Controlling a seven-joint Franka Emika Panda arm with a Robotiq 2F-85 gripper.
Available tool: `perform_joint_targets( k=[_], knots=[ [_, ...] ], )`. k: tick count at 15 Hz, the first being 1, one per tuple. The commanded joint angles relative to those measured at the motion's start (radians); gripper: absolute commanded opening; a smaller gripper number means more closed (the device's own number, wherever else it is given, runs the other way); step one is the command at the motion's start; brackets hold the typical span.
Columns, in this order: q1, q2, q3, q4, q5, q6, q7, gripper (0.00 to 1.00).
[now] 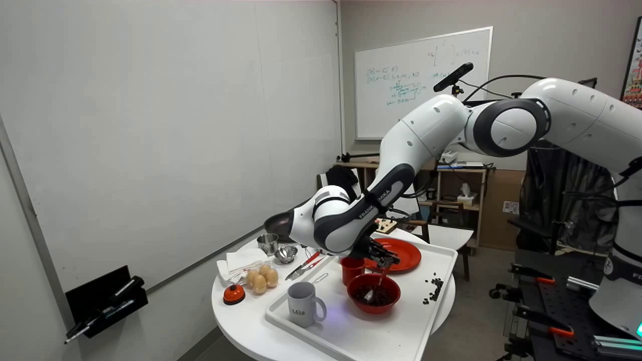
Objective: Use the spoon to stir the contents in the red bowl
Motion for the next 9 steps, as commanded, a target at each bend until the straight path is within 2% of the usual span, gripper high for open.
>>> perform_joint_targets(
  k=[1, 9],
  knots=[
    [-0.007, 0.016, -0.011, 0.032, 0.031, -0.051, -0.008, 0.09],
    [-0.040, 0.002, -0.012, -0.005, 0.063, -0.062, 0.003, 0.09]
  ],
)
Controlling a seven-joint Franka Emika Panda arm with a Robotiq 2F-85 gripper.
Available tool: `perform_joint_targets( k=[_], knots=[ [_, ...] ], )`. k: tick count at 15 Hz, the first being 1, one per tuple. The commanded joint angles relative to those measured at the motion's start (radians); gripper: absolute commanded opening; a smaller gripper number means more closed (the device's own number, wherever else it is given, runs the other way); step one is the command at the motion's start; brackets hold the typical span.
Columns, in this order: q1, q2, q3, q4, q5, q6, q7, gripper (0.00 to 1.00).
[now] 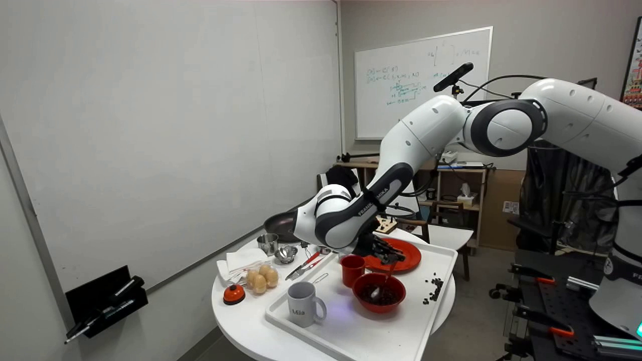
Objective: Use the spoon to stir the contents in the red bowl
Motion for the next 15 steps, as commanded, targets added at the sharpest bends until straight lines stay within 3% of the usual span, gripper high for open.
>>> perform_joint_targets(
  k=[1, 10, 15],
  knots=[
    [-0.021, 0.000, -0.002, -0.006, 0.042, -0.024, 0.005, 0.09],
    [-0.064, -0.004, 0.001, -0.055, 0.101, -0.018, 0.021, 0.09],
    [-0.022, 0.000, 0.017, 0.008, 0.071, -0.011, -0.002, 0.09]
  ],
)
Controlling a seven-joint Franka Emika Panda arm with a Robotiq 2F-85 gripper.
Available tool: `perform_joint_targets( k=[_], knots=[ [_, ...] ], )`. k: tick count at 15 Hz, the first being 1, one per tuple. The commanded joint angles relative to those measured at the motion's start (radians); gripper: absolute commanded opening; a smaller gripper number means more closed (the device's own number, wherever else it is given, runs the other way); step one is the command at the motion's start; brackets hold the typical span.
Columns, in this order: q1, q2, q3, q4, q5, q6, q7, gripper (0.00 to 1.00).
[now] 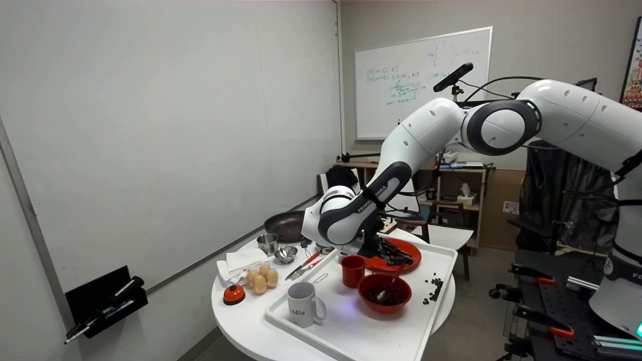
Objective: Use the spoon to stir the contents in the red bowl
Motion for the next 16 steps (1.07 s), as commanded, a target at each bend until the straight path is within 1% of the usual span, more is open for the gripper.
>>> perform_joint_targets(
  k=[1, 4, 7, 16],
  knots=[
    [0.046, 0.003, 0.011, 0.063, -0.011, -0.003, -0.006, 0.09],
    [0.082, 0.024, 0.005, 0.140, -0.026, -0.014, -0.014, 0.09],
    [0.086, 0.033, -0.007, 0.173, -0.018, -0.015, -0.014, 0.09],
    [0.036, 0.046, -0.023, 0.124, 0.013, -0.002, 0.008, 0.09]
  ],
)
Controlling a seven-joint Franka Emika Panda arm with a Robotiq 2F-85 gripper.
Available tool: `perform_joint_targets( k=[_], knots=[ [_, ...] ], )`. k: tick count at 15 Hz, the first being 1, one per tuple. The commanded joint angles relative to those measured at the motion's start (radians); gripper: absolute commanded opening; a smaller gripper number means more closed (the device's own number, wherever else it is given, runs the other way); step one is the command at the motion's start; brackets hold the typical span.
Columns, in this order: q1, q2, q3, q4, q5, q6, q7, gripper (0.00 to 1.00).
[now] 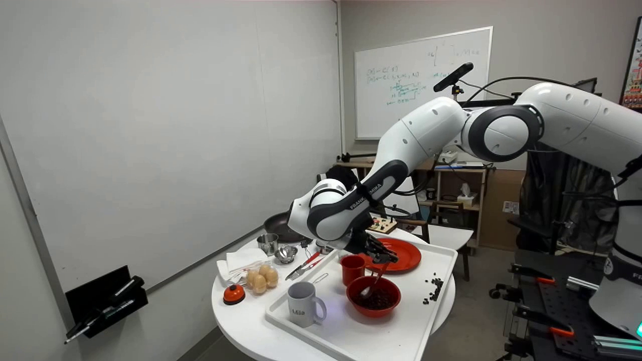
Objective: Use the spoon to stir the contents in the red bowl
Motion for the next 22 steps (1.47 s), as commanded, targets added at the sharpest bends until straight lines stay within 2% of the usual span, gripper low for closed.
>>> perform_joint_targets(
  k=[1, 11, 17, 22],
  knots=[
    [-0.018, 0.016, -0.002, -0.010, 0.025, -0.003, 0.009, 0.09],
    [-0.067, -0.043, 0.015, -0.150, 0.085, 0.043, 0.043, 0.09],
    [-0.068, -0.142, 0.068, -0.254, 0.105, 0.128, -0.023, 0.09],
    [-0.049, -0.165, 0.083, -0.224, 0.091, 0.134, -0.056, 0.09]
  ],
)
